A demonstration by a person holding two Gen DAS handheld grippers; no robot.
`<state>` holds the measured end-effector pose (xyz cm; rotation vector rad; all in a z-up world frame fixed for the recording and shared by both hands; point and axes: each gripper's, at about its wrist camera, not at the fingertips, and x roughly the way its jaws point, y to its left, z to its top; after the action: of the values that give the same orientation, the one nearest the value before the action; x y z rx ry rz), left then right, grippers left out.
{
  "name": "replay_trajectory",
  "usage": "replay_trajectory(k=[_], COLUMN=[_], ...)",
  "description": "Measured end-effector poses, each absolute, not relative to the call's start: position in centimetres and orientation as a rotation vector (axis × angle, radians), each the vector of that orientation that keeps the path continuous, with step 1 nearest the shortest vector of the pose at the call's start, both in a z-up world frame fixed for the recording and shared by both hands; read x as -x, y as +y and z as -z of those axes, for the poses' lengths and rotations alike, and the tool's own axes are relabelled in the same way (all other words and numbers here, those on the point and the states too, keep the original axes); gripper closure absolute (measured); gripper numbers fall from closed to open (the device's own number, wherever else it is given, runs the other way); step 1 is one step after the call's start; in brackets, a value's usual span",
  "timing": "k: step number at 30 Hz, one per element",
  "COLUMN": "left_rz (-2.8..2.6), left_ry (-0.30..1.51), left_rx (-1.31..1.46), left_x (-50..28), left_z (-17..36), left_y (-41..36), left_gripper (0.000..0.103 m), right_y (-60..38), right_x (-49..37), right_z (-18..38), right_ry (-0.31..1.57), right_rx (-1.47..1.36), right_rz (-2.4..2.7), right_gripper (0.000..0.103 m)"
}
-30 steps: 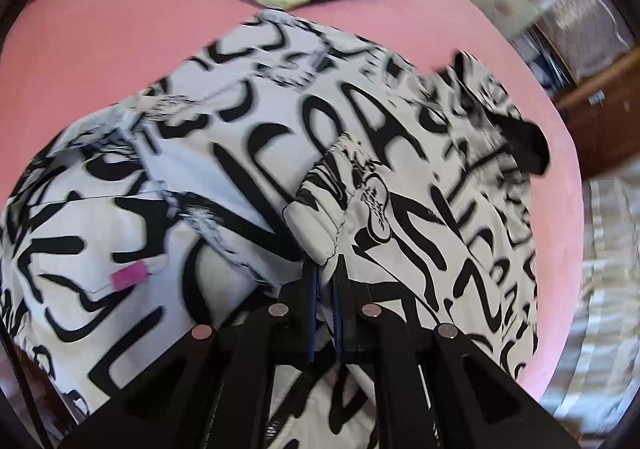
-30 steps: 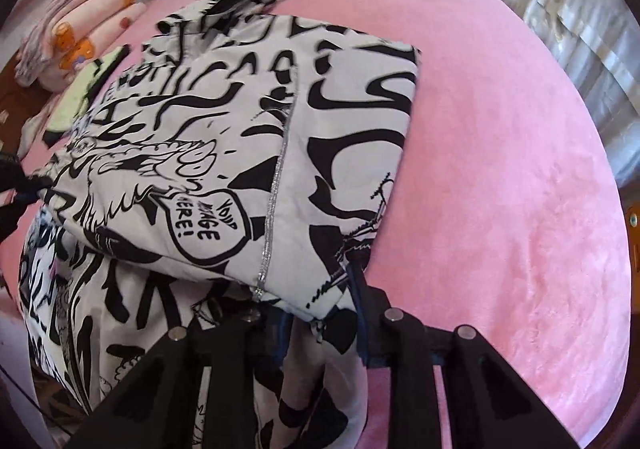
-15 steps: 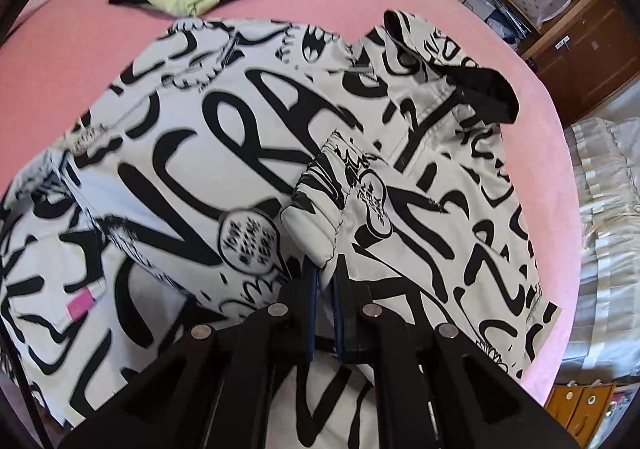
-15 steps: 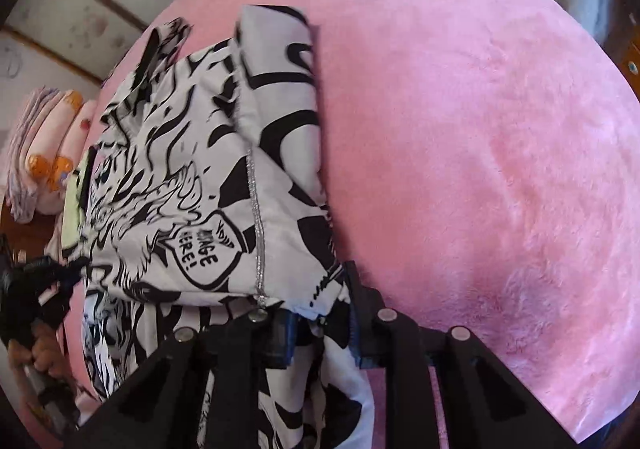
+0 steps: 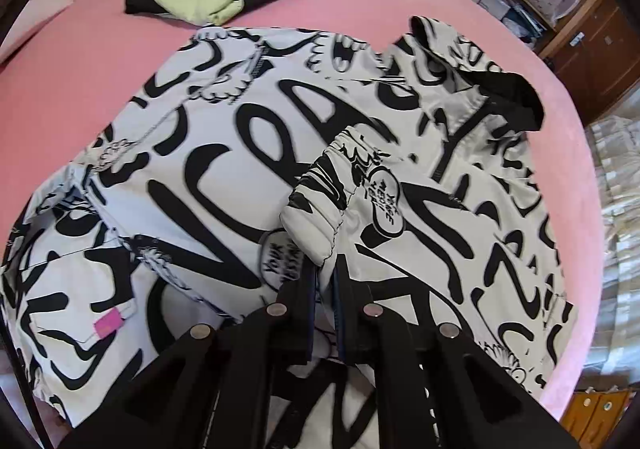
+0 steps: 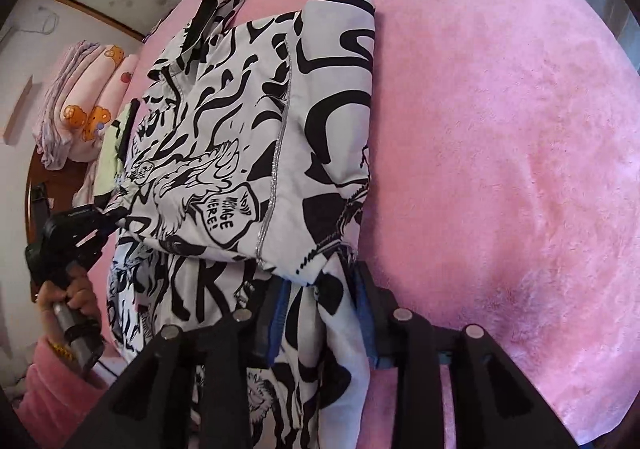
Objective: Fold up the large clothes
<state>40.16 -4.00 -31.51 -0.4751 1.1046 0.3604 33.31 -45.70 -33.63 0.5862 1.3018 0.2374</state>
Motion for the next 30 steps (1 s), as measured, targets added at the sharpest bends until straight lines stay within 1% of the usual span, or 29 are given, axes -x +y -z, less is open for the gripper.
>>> replay_trajectory(k=[3,6,12,16,22,26,28,29,30], left_rz=[-0.400,-0.413,-0.458,-0.493,-0.483,-0.482,-0.477,-0.471,-0.460], left_ry=[1.117,1.115,1.123,1.128,1.129,1.129,1.127,1.125,1.127], left_rx=[0.498,0.514,0.472,0.476,0.433,0.439,0.443,0.440,0.438], left_x=[-40.0,-39.8,-40.0,-40.0,-40.1,-40.1,-40.0,-40.0,-40.0], left_z=[32.1,32.3,32.5,32.7,32.5,32.5,32.4,32.3,32.2], left_y=[-2.9,-2.1,-2.1,-2.0,-2.4,-2.3,-2.3,-2.3,-2.4], left_gripper=[0.097,0.097,0.095,0.095,0.095,0.095,0.095,0.095,0.095], right_y=[-45.8,-46.3,-45.9,-44.9,-45.4,-45.6,-45.5,-45.3,-45.2], right_x=[-33.2,-33.1,-34.1,-34.7,-35.5,-36.7,-37.4,-37.8,-38.0], right_z=[32.9,32.4,33.2,34.5,36.0,36.8,37.3,37.5,37.7], right_ry=[1.319,1.287,1.304,1.356,1.328,1.337,1.346,1.358,1.371], right_rx=[-0.558,-0.559,-0.596,-0.596,-0.773,-0.777,-0.769,-0.755,-0.738], right_rz=[-0.278,-0.281,-0.281,-0.260,-0.223,-0.175,-0.180,-0.180,-0.176], right_gripper=[0.057,0.052,0.052,0.052,0.052,0.052,0.056,0.066,0.073])
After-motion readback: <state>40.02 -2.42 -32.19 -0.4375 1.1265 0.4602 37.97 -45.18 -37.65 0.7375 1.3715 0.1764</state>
